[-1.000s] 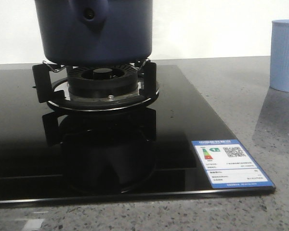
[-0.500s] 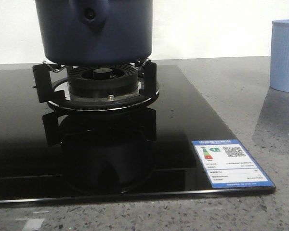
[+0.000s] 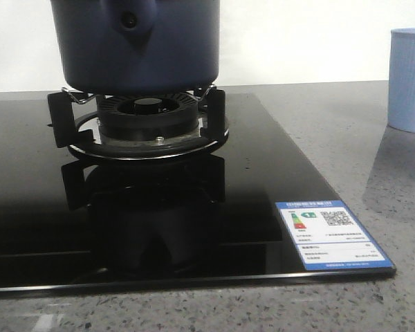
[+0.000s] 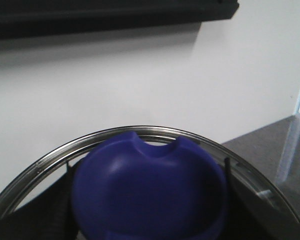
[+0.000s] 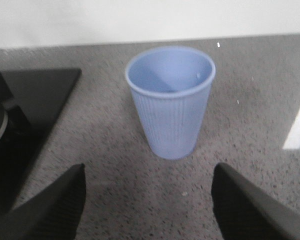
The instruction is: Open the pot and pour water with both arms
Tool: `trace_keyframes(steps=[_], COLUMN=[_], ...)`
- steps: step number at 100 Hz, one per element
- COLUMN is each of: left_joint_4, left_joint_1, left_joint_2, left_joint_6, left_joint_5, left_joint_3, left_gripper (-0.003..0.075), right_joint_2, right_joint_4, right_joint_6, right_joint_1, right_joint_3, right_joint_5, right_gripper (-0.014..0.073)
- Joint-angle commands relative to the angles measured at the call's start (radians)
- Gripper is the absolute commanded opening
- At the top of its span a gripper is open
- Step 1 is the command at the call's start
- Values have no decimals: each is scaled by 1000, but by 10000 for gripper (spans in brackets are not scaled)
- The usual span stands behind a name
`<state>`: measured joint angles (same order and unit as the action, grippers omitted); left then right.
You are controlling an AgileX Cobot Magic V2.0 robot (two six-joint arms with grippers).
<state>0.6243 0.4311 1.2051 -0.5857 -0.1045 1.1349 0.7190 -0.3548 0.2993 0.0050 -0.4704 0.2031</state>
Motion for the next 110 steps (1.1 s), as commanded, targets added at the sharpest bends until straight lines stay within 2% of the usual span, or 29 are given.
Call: trace_keyframes(steps=[1, 32, 48, 73, 110], left_joint_4=[-3, -3, -3, -3, -3], left_joint_1=[-31, -86, -86, -86, -86], left_joint_2=[-65, -110, -110, -110, -110], left_joint_6=[-2, -2, -2, -2, -2], left_joint_5=[79, 26, 21, 20, 18], left_joint_3=[40, 40, 40, 40, 40], left_gripper=[347, 347, 347, 347, 347], right_joint_2=[53, 262, 376, 508, 667], right_joint_4=[10, 10, 11, 11, 35], right_joint_6=[22, 22, 22, -13, -42], right_joint_1=[3, 5, 55, 84, 84], right_joint_3=[-15, -15, -26, -28, -127], right_joint_5=[-141, -379, -457, -636, -690], right_gripper=[483, 486, 489, 559, 560])
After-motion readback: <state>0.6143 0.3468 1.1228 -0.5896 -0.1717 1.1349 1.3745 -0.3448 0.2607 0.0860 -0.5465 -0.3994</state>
